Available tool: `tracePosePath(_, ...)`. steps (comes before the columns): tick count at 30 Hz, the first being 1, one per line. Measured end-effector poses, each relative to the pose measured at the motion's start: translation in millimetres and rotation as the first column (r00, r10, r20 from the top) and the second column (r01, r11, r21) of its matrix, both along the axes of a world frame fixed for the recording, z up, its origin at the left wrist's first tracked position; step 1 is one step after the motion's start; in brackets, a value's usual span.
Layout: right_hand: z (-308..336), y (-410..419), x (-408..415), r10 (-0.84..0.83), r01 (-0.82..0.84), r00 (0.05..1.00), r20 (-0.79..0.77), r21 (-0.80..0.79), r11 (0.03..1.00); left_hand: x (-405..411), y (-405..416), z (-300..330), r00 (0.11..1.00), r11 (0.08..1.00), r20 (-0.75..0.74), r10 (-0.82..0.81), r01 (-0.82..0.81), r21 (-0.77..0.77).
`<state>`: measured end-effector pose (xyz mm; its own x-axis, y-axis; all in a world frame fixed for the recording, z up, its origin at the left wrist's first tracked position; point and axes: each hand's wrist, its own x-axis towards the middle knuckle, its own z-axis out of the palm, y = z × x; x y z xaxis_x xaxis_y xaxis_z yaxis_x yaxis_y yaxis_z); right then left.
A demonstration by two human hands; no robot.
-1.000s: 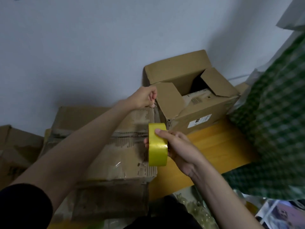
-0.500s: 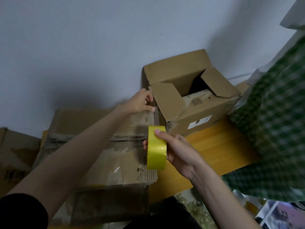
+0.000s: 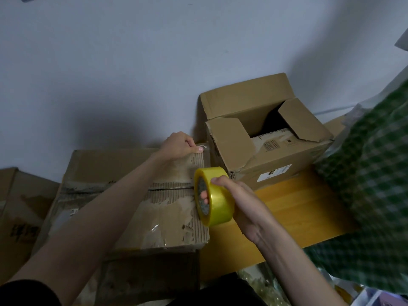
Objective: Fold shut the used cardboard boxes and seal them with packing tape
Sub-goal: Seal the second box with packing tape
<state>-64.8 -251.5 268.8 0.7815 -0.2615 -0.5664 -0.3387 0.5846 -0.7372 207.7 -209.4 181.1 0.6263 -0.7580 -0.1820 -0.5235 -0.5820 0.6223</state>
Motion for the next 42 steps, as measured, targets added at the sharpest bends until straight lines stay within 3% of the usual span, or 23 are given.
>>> tracePosePath(13,26,-30,64,0.057,-0.067,0.995,-0.076,-0.127,0.99,64,6,-1,0.97,0.971,0.055,0.236,-0.233,-0.051)
tracePosePath(29,-6,14,-37,0.056,-0.104,0.977,-0.204,-0.233,0.967,49,9,3,0.951,0.955,0.104,0.29,-0.282,-0.092)
tracePosePath(37,-29,39,-47,-0.011,-0.04,0.989,-0.146,-0.337,0.941,45,13,3,0.952,0.953,0.087,0.294,-0.285,-0.101)
tracePosePath(42,-40,46,-47,-0.036,-0.055,0.973,-0.226,-0.385,0.921,40,14,4,0.958,0.957,0.076,0.276,-0.267,-0.11)
